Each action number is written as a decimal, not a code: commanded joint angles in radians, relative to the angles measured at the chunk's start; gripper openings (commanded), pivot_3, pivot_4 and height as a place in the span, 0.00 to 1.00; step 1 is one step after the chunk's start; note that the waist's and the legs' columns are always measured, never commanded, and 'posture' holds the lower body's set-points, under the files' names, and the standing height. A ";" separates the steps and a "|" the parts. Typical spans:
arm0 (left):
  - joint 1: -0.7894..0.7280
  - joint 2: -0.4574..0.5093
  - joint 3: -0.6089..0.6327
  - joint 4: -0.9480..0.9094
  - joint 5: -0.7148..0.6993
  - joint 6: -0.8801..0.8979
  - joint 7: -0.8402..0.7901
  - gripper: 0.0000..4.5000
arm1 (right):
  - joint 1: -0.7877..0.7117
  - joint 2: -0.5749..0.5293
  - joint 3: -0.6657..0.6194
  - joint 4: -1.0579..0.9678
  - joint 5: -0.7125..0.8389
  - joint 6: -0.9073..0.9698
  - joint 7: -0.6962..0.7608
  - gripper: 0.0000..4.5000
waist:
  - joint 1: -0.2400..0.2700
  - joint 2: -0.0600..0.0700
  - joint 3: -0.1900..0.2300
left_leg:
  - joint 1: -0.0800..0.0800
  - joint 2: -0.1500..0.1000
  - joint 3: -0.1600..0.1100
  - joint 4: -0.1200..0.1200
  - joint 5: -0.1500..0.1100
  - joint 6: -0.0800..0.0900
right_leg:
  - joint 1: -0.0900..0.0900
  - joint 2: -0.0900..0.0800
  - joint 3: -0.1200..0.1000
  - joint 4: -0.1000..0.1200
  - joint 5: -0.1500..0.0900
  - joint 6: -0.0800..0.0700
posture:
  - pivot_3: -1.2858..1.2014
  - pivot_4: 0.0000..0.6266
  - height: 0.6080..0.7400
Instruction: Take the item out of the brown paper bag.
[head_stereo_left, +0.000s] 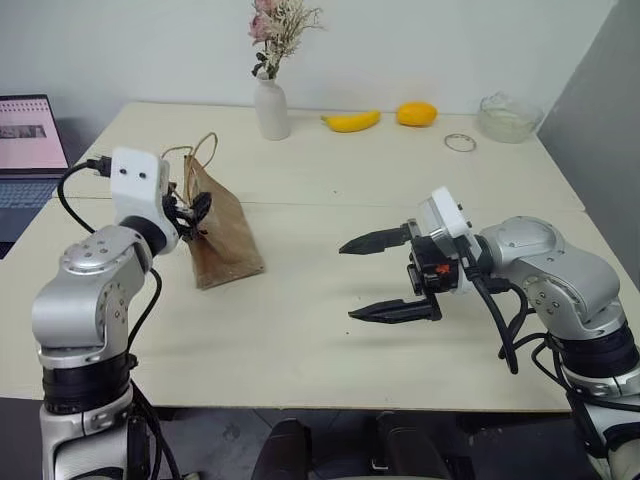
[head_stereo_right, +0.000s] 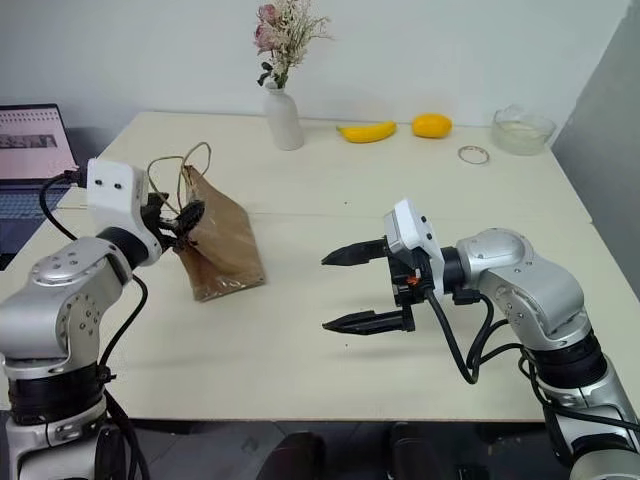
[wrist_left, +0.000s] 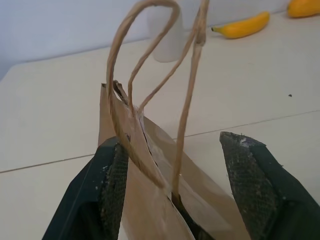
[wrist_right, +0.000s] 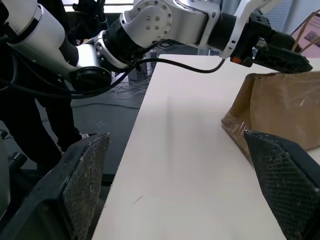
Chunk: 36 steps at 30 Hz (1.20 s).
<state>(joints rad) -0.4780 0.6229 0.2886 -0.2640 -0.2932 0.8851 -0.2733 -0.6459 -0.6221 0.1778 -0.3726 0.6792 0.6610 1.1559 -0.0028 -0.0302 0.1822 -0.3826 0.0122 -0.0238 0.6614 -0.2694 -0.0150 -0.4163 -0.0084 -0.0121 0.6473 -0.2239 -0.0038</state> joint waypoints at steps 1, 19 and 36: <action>-0.027 0.027 0.002 0.015 0.024 -0.049 -0.009 0.66 | -0.043 0.004 -0.021 0.004 0.004 -0.012 0.007 1.00 | -0.001 0.000 0.000 | -0.001 0.000 0.001 0.000 0.000 0.000 | -0.001 0.000 0.000 0.000 0.000 0.000 | 0.52 0.24 1.00; -0.149 0.020 -0.041 0.156 0.047 -0.130 -0.031 0.58 | -0.112 0.139 -0.068 0.087 -0.041 -0.061 -0.179 1.00 | 0.000 0.000 0.000 | -0.003 0.000 0.001 0.000 0.000 0.000 | -0.004 -0.001 0.001 0.001 0.000 0.000 | 0.52 0.24 1.00; -0.320 0.165 -0.091 0.364 0.030 -0.234 -0.279 0.01 | -0.063 0.095 -0.080 0.068 -0.068 -0.067 -0.176 1.00 | 0.001 0.000 0.000 | -0.003 0.000 0.001 0.000 0.000 0.000 | -0.004 -0.001 0.000 0.002 0.000 0.000 | 0.52 0.24 1.00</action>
<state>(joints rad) -0.7479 0.7563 0.1976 0.0967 -0.2548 0.6886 -0.5057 -0.7103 -0.5145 0.1342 -0.2645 0.6098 0.6048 0.9812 -0.0021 -0.0302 0.1823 -0.3862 0.0119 -0.0232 0.6615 -0.2693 -0.0151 -0.4203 -0.0090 -0.0123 0.6488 -0.2236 -0.0040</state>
